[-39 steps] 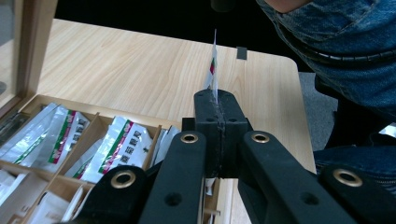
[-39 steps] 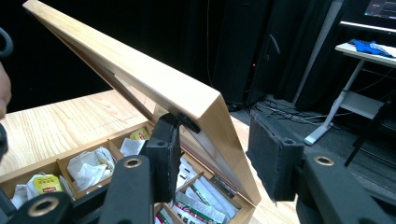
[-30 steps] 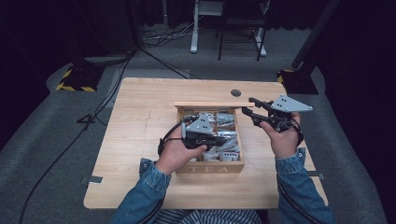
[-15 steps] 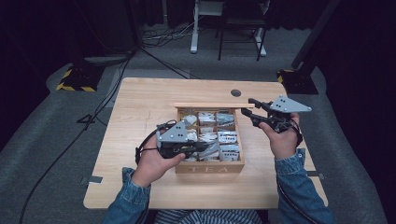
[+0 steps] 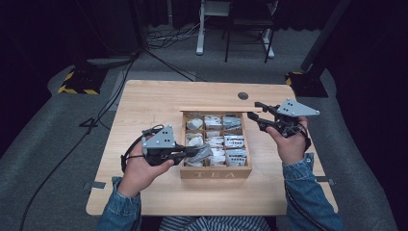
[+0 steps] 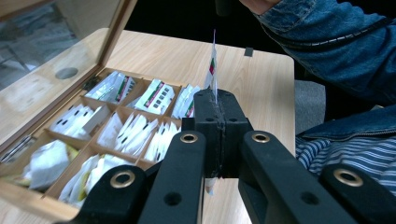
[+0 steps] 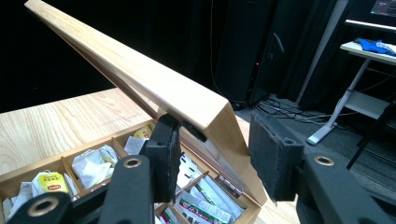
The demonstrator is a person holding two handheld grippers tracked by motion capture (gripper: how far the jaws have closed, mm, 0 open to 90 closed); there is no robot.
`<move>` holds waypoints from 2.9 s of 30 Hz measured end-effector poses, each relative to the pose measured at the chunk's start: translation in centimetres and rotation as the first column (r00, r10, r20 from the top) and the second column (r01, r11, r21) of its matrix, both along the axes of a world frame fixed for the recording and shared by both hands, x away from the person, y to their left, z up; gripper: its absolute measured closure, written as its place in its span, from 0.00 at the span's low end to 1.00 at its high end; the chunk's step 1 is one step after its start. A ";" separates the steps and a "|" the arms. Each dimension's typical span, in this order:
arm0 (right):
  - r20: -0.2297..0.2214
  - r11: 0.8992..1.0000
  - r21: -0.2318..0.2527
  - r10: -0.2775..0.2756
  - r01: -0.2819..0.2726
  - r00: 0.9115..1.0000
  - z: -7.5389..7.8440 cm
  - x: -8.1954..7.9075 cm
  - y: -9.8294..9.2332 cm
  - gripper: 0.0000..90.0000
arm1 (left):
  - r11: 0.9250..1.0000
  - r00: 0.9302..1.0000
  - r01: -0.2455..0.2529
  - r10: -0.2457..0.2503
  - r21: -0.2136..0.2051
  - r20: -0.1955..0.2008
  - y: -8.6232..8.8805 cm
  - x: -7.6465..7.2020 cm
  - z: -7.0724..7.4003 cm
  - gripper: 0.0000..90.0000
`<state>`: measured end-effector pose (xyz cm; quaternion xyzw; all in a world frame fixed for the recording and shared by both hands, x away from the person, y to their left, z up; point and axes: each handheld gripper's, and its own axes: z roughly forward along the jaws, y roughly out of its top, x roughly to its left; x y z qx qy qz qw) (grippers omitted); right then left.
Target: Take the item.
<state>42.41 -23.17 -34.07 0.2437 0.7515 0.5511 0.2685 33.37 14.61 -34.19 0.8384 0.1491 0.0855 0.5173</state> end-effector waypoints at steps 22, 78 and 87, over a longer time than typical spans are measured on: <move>-0.005 1.000 0.000 -0.001 0.001 1.000 0.0 0.0 0.0 0.60 | 0.997 0.997 -0.077 0.078 0.028 -0.027 5.7 0.0 0.2 0.99; -0.010 1.000 0.002 0.003 -0.003 1.000 -0.1 0.0 0.0 0.59 | 0.978 0.950 -0.169 0.195 0.126 -0.242 9.9 6.6 -9.4 0.98; -0.012 1.000 -0.001 0.003 -0.003 1.000 -0.2 -0.1 0.0 0.59 | 0.970 0.927 -0.208 0.237 0.128 -0.291 10.3 7.5 -10.6 0.98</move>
